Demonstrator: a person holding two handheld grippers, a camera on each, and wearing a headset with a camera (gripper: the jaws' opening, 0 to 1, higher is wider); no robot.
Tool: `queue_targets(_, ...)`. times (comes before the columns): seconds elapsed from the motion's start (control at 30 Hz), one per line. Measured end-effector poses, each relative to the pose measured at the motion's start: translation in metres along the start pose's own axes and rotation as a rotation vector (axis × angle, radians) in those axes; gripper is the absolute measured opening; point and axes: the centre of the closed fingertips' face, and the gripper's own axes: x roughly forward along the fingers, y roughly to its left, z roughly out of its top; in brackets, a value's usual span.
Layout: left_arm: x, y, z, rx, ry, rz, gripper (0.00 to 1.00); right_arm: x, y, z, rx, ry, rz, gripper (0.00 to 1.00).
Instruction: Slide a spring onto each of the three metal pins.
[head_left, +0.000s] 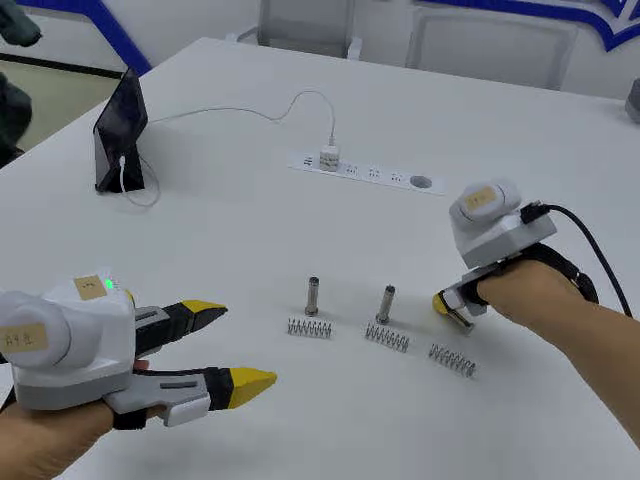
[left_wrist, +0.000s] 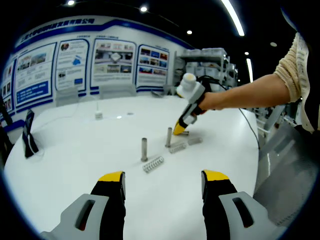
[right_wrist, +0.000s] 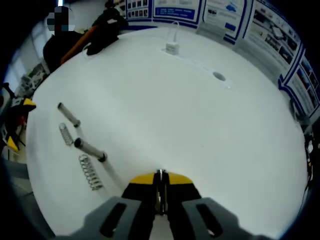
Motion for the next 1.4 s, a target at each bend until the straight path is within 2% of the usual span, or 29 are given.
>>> queue_targets(0.07,-0.003,0.001,0.003,0.003,-0.010,0.002,0.62,-0.011,0.002,0.010,0.028,-0.063,0.019,0.09)
queue_targets(0.13,-0.007,0.001,0.006,0.010,-0.014,0.007,0.62,-0.019,-0.003,0.016,0.013,-0.085,0.010,0.09)
queue_targets(0.23,-0.010,0.001,0.007,0.015,-0.018,0.010,0.62,-0.032,0.005,0.021,0.035,-0.122,0.038,0.09)
queue_targets(0.43,-0.010,-0.005,0.009,0.020,-0.024,0.006,0.62,-0.037,0.011,0.015,0.044,-0.155,0.042,0.09)
queue_targets(0.57,-0.011,-0.010,0.012,0.039,-0.019,-0.004,0.62,-0.040,0.012,0.013,0.054,-0.164,0.041,0.09)
queue_targets(0.77,-0.013,-0.008,0.016,0.045,-0.027,0.002,0.62,-0.042,0.016,0.009,0.056,-0.162,0.049,0.09)
queue_targets(1.03,-0.013,-0.012,0.014,0.046,-0.023,-0.003,0.62,-0.046,0.021,0.002,0.055,-0.171,0.050,0.09)
queue_targets(1.4,-0.014,-0.016,0.016,0.047,-0.030,-0.005,0.63,-0.042,0.021,0.001,0.012,-0.178,0.037,0.10)
